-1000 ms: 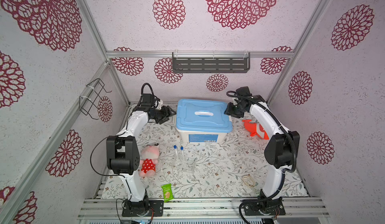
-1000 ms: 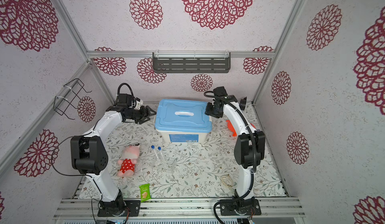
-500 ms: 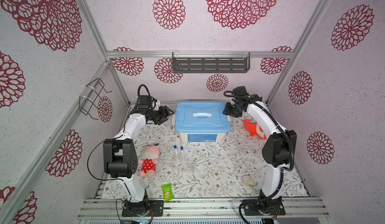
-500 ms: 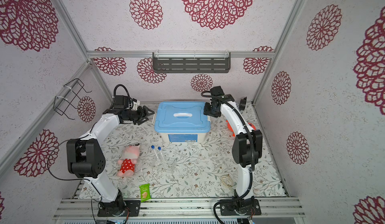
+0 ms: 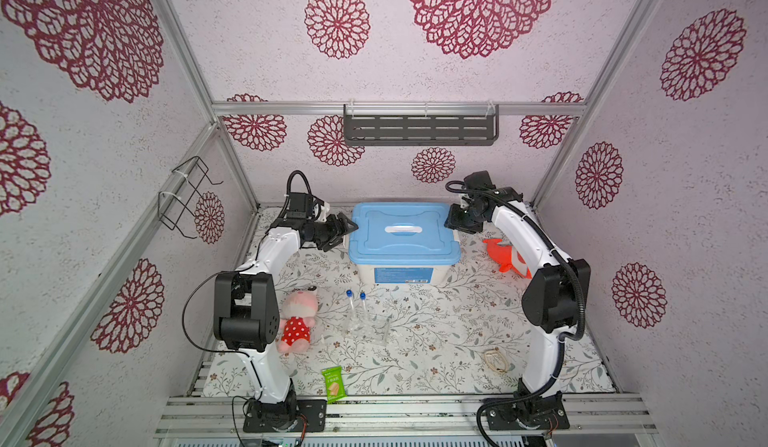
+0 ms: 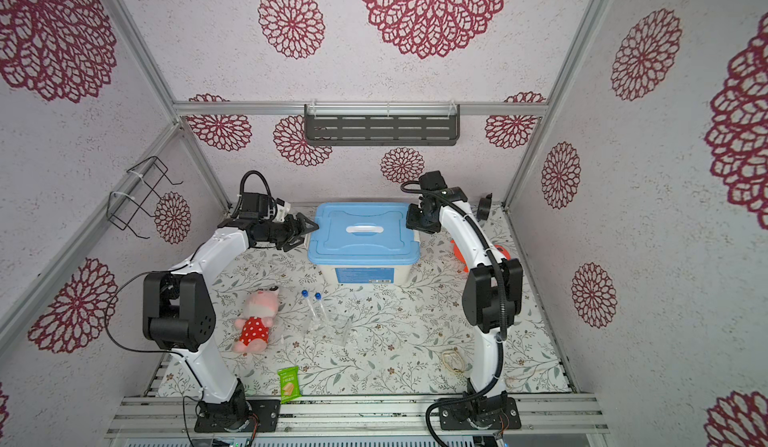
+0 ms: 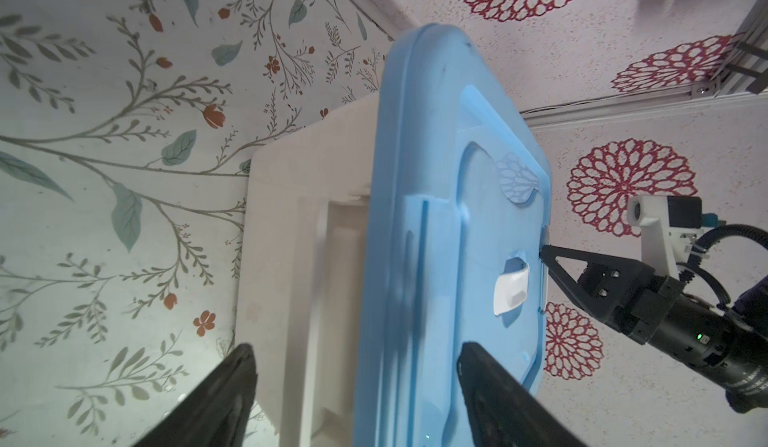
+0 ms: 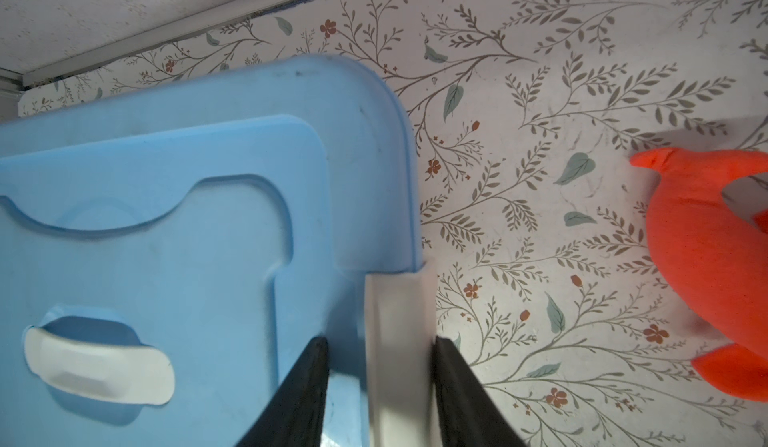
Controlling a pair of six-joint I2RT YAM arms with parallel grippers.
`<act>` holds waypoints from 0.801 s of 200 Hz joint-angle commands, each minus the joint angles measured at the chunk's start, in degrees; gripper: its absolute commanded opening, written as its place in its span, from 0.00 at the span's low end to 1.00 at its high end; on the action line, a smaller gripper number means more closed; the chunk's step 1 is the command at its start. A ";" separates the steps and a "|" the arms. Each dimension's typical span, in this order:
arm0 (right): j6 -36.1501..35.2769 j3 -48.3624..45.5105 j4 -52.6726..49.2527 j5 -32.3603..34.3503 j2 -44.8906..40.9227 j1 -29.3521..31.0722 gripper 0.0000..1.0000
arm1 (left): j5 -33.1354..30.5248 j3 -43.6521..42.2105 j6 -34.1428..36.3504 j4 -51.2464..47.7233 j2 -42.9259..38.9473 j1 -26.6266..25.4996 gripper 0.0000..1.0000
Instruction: Organize the chemistry lab equipment
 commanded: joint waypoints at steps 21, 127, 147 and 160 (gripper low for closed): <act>-0.98 0.90 -2.45 -3.13 2.49 1.33 0.43 | 4.76 -0.28 -1.84 7.34 1.81 -1.31 0.70; -0.51 0.74 -2.54 -3.42 2.75 1.79 0.41 | -12.12 6.93 10.49 -9.42 -0.06 -7.47 0.51; -0.50 0.68 -2.39 -3.58 2.86 2.23 0.41 | -15.08 9.22 12.46 -12.67 0.52 -8.93 0.50; -0.29 0.61 -2.36 -3.63 2.89 2.48 0.41 | -17.27 10.95 13.56 -14.75 0.87 -10.05 0.49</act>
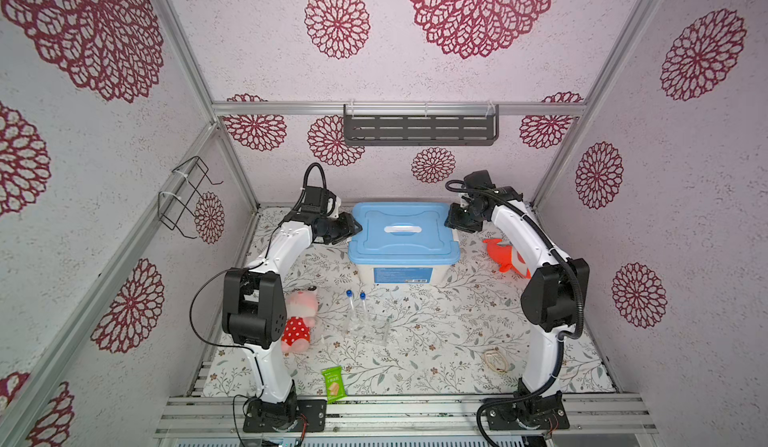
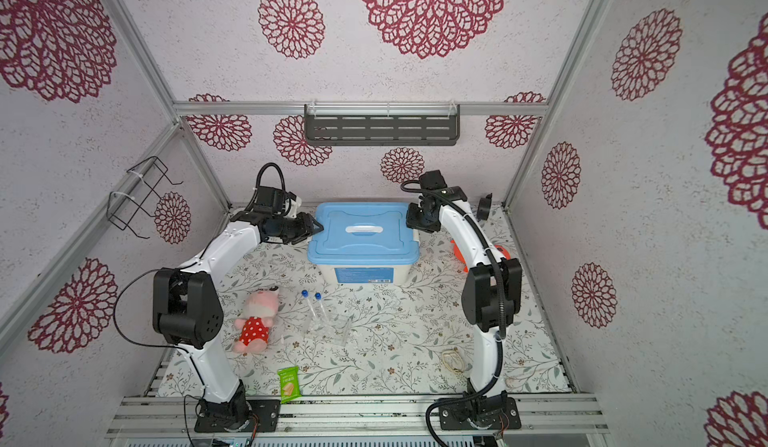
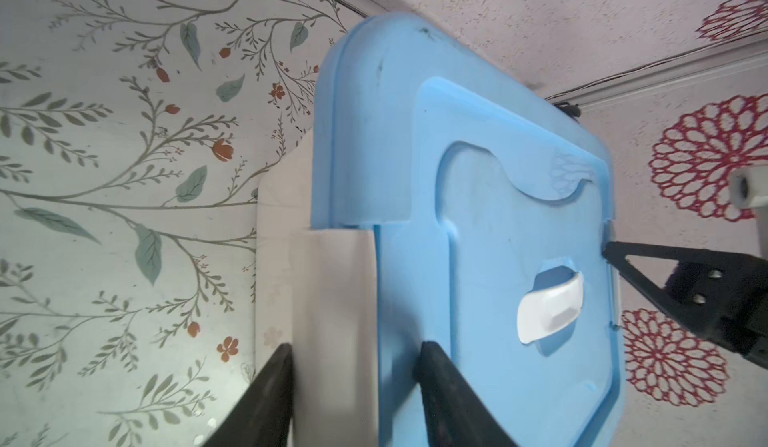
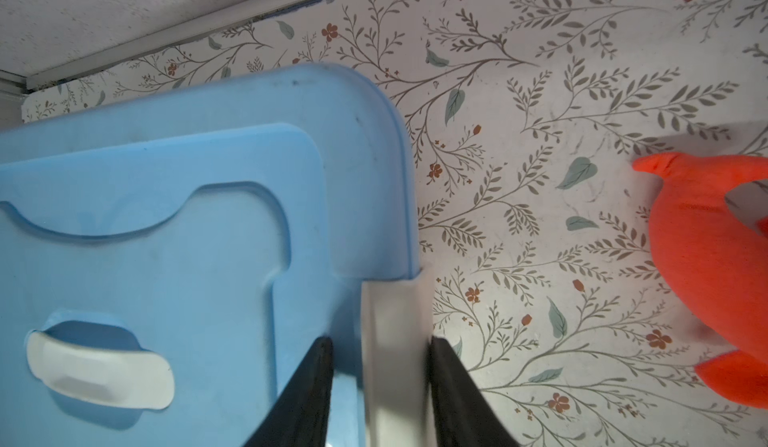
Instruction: Organize the chemistry lab equipment
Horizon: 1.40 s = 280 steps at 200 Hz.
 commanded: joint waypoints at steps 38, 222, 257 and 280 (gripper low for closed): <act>0.44 -0.05 -1.84 -3.65 2.46 3.26 0.41 | -11.06 8.26 7.50 -11.96 0.60 -7.21 0.46; -0.99 -2.84 8.40 9.02 -18.40 3.37 0.99 | -21.46 6.25 4.34 -10.42 -23.68 1.55 0.97; -5.25 -25.56 28.57 12.15 -36.32 2.72 0.99 | -28.91 -12.44 6.62 0.31 -37.17 5.82 0.98; -6.38 -46.67 48.55 16.02 -48.31 1.25 0.99 | -31.06 -25.84 8.37 6.83 -43.86 9.80 0.97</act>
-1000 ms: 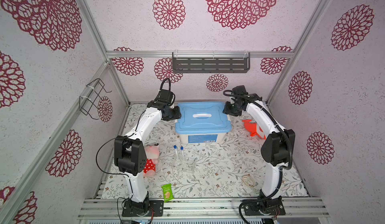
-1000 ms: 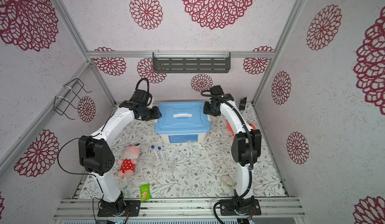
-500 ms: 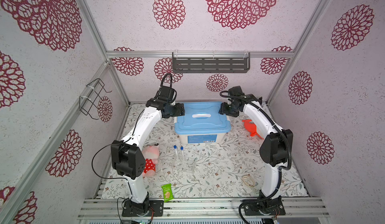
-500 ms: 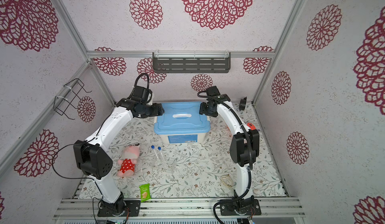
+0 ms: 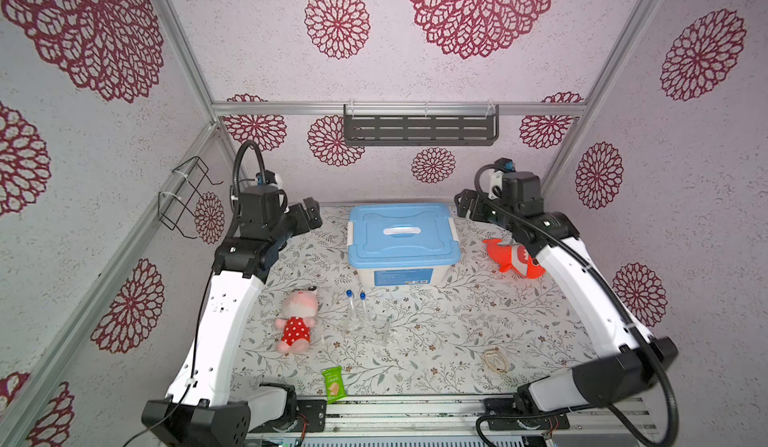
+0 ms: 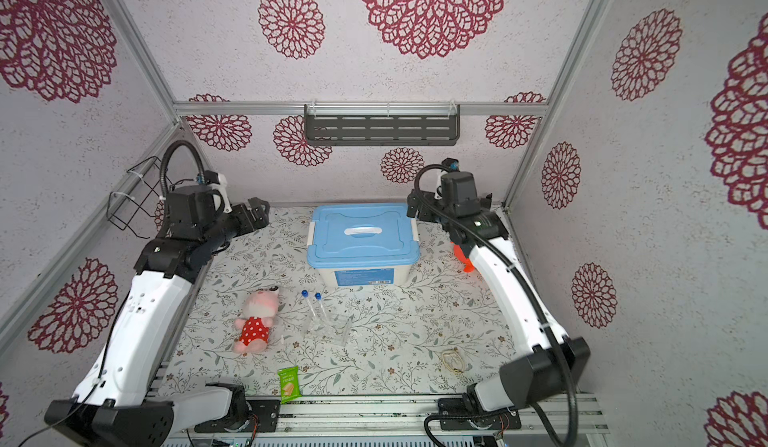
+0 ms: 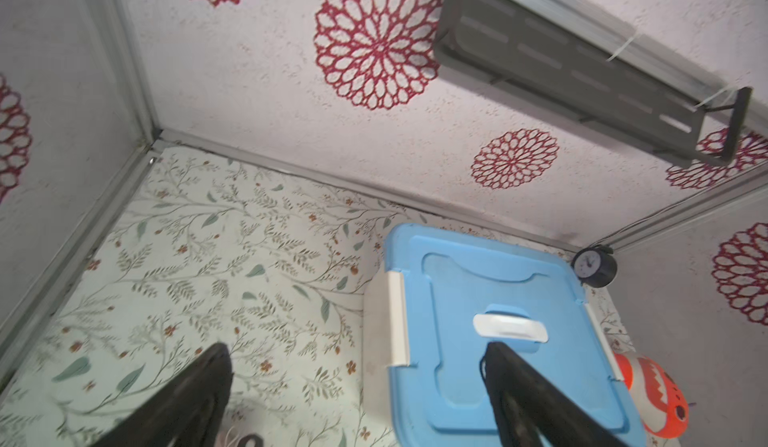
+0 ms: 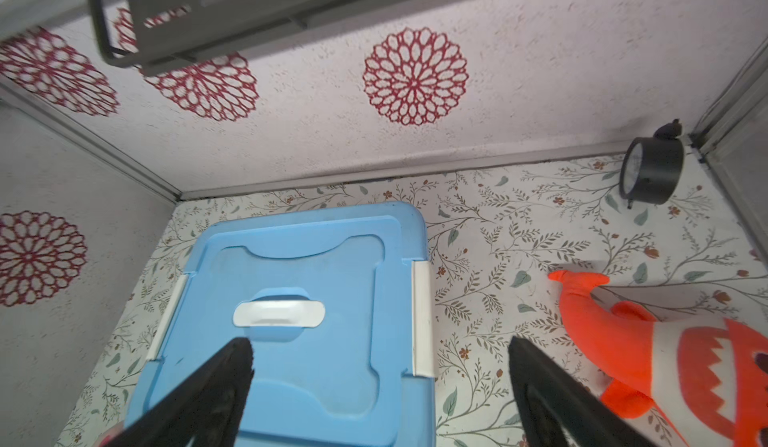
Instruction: Organize the chemistry lab equipment
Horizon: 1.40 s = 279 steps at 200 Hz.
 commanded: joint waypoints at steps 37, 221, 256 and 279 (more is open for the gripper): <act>-5.56 -43.91 43.23 14.08 -21.57 -7.66 0.99 | -4.84 -27.02 10.07 19.93 -4.88 6.61 0.97; -19.95 -71.43 97.62 11.00 11.99 -16.17 0.99 | 5.97 -52.03 16.90 71.40 9.47 12.46 0.97; -19.22 -68.21 91.93 12.70 12.76 -16.28 0.99 | 2.52 -55.39 20.32 76.87 8.23 12.72 0.97; -18.88 -68.12 92.78 13.59 13.28 -16.28 0.99 | 8.52 -56.61 17.17 87.60 14.70 16.88 0.97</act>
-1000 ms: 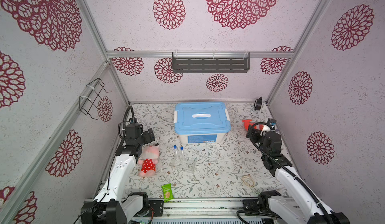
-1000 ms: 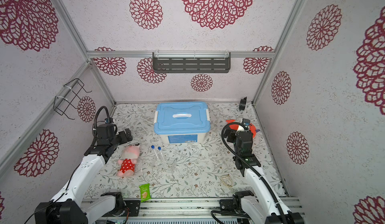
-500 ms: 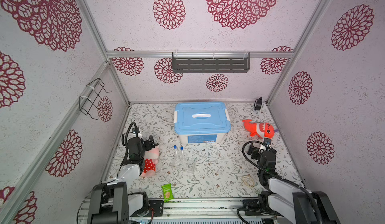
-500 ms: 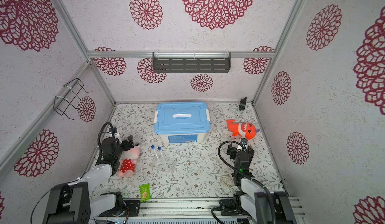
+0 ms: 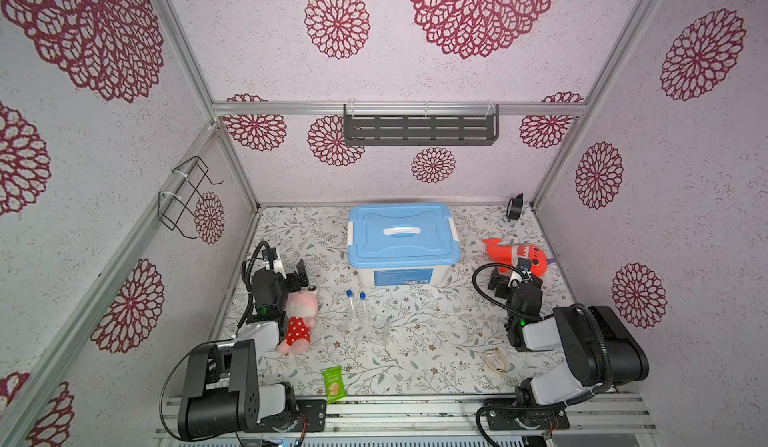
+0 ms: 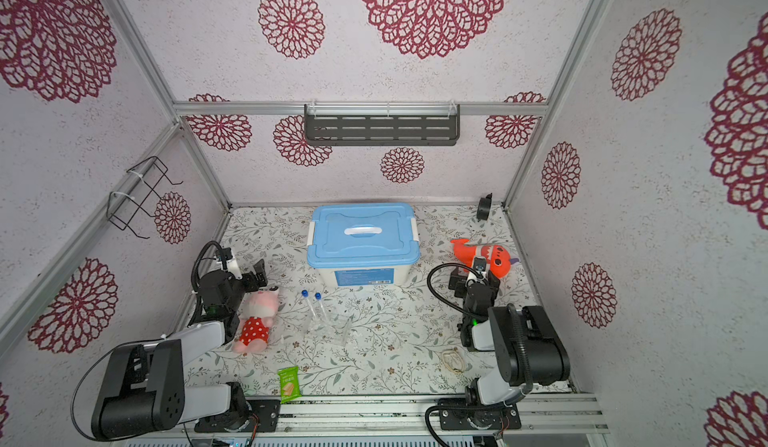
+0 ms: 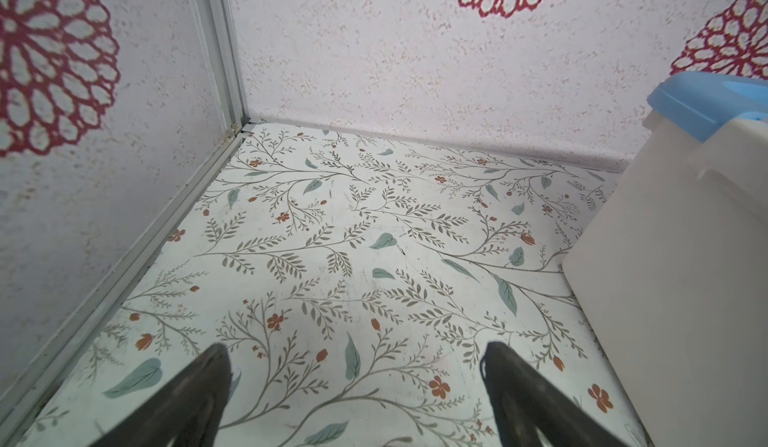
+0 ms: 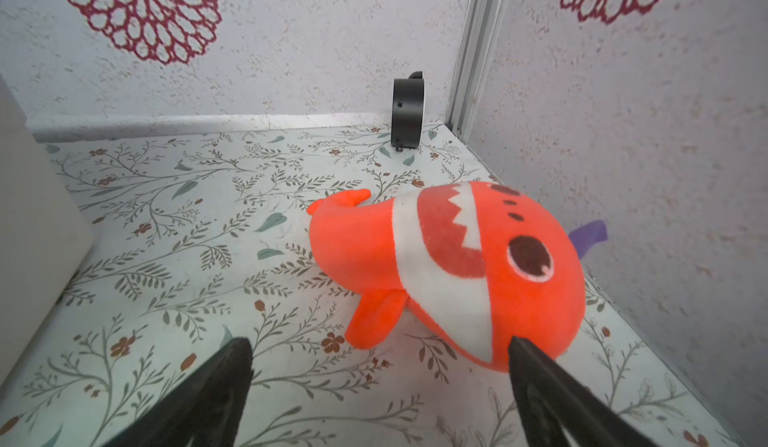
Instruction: Organize the chemistry lab equipment
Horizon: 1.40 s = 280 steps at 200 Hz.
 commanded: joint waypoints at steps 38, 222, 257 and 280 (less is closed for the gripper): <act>0.15 0.30 0.00 0.72 -0.78 -0.39 0.99 | 7.04 1.78 0.86 10.22 10.59 3.73 0.97; 0.59 1.44 -1.92 -1.60 -0.43 -1.44 0.99 | 1.26 2.84 2.45 10.10 11.52 0.79 0.97; 0.68 1.36 -1.89 -1.54 -0.53 -1.44 0.99 | 1.42 2.93 2.36 10.04 11.62 0.83 0.97; 0.47 0.72 -0.95 -1.38 -0.88 -1.44 0.99 | 1.42 2.86 2.36 10.03 11.53 0.85 0.97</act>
